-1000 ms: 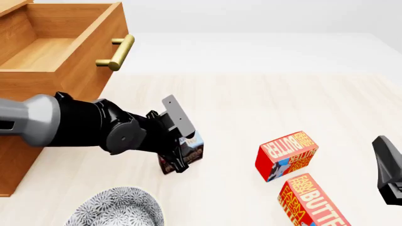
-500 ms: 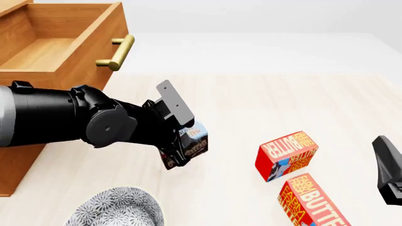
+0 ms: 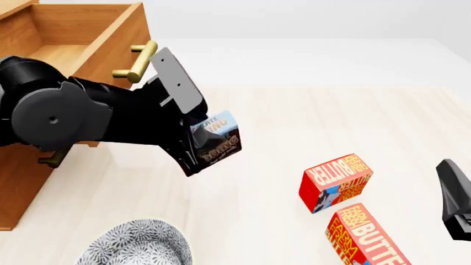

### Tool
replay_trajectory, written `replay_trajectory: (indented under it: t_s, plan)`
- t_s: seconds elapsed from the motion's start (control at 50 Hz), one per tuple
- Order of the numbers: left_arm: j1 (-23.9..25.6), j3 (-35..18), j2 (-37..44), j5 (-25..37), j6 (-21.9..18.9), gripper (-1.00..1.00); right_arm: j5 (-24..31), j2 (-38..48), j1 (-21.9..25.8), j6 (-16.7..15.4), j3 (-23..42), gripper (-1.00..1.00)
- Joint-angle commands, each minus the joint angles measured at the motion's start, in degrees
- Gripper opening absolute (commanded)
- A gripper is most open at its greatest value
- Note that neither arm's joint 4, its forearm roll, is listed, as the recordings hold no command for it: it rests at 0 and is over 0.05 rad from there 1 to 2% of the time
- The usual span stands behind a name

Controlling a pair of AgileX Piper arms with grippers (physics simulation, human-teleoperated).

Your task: Put the chocolate pudding in the top drawer of the cabinet and close it.

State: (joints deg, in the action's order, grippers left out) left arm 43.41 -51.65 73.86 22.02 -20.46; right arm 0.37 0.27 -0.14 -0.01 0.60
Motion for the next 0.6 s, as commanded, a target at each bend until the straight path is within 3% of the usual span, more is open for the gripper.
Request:
replay_trajectory:
  t_s: [0.02, 0.28, 0.6]
  plan:
    - [-2.2, -1.1, -6.6, 3.3, -2.1, -1.0, -0.2, 0.1, 0.0, 0.1, -0.2, 1.0]
    - [-4.7, -0.9, -13.7, 5.2, -6.0, -1.0, -0.2, 0.1, 0.0, 0.1, -0.2, 1.0]
    - [-4.5, -5.4, -16.9, 9.9, -5.5, -1.0, -0.2, 0.1, 0.0, 0.1, -0.2, 1.0]
